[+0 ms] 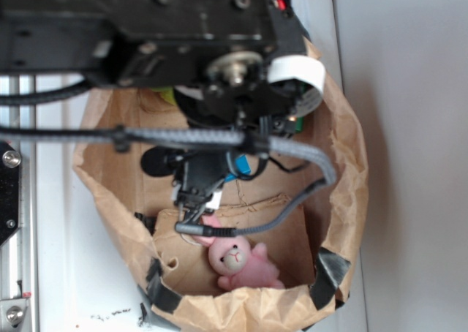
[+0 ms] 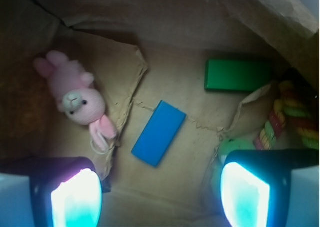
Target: Grab the green animal.
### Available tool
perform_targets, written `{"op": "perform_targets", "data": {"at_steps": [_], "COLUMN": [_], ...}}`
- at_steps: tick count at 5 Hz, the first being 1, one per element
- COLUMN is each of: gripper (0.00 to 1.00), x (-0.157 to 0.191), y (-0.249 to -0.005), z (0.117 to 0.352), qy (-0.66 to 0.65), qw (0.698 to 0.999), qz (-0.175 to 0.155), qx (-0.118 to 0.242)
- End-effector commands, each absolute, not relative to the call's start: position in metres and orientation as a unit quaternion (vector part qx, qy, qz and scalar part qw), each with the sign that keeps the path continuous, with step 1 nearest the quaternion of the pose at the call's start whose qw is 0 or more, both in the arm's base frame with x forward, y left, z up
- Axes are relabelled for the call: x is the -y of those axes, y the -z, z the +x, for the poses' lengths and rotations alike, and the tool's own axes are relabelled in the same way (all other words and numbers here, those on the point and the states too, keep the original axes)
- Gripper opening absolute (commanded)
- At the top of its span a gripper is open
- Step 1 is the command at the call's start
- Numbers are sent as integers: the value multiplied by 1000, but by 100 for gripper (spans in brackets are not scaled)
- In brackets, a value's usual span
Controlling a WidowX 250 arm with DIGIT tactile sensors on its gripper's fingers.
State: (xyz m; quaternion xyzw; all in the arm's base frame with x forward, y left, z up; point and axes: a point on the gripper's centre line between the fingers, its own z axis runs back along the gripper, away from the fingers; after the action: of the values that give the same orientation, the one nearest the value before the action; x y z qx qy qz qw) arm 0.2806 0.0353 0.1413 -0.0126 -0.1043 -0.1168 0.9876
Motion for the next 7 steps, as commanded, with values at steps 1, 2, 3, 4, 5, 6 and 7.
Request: {"op": "perform_targets", "data": {"at_steps": [1, 2, 3, 4, 5, 6, 7], "gripper": [100, 100, 100, 100, 100, 100, 100], "x": [-44, -45, -45, -46, -46, -43, -43], "y": [-133, -131, -130, -131, -131, -132, -132], "z": [271, 269, 269, 269, 269, 268, 268], "qy": [99, 95, 87, 78, 71, 55, 55], "qw": [990, 990, 991, 992, 992, 991, 991], "qz": [9, 18, 28, 33, 37, 46, 46], "qx": [100, 98, 97, 97, 101, 110, 110]}}
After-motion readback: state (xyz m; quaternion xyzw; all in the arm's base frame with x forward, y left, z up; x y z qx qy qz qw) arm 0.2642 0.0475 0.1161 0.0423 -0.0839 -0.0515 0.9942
